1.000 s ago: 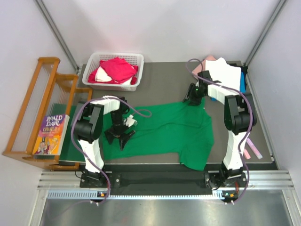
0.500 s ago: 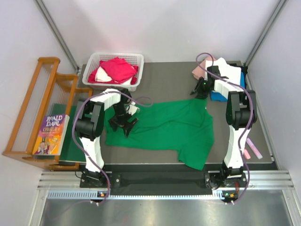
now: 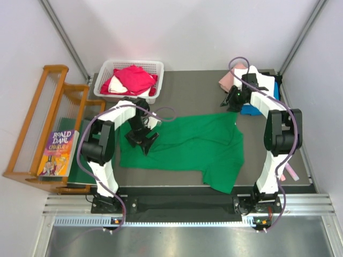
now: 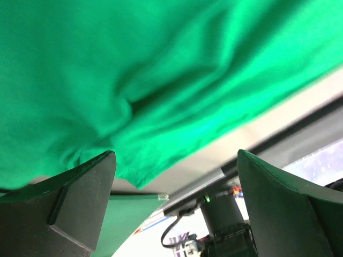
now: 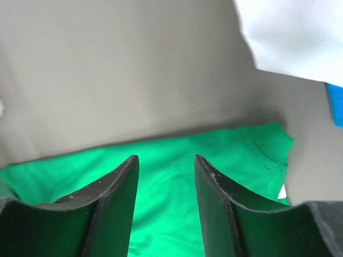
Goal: Fold and stack the t-shirts
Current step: Fold the tshirt
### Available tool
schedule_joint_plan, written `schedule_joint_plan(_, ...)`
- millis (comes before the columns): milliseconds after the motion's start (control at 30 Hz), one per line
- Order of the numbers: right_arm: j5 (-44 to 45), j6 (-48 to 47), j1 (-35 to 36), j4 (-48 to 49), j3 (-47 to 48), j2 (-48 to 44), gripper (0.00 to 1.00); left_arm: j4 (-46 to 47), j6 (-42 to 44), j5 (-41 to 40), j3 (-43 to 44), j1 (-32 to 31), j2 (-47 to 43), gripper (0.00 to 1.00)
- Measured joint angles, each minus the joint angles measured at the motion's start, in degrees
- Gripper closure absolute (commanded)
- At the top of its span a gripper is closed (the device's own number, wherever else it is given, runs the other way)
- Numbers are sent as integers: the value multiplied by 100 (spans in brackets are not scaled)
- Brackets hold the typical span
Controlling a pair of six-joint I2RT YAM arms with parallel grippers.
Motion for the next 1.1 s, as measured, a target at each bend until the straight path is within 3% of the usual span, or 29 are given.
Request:
schedule_joint_plan(200, -103, -37, 31, 52, 2, -326, 53, -544, 271, 94, 358, -177, -225, 1)
schedule_joint_plan(367, -186, -35, 138, 175, -321, -352, 53, -221, 61, -315, 553, -46, -433, 1)
schedule_joint_plan(733, -286, 20, 376, 481, -1274, -391, 54, 393, -562, -761, 1436, 503, 1217, 1)
schedule_joint_plan(1100, -181, 31, 374, 662, -1259, -293, 54, 247, -647, -699, 1930, 601, 1512, 1)
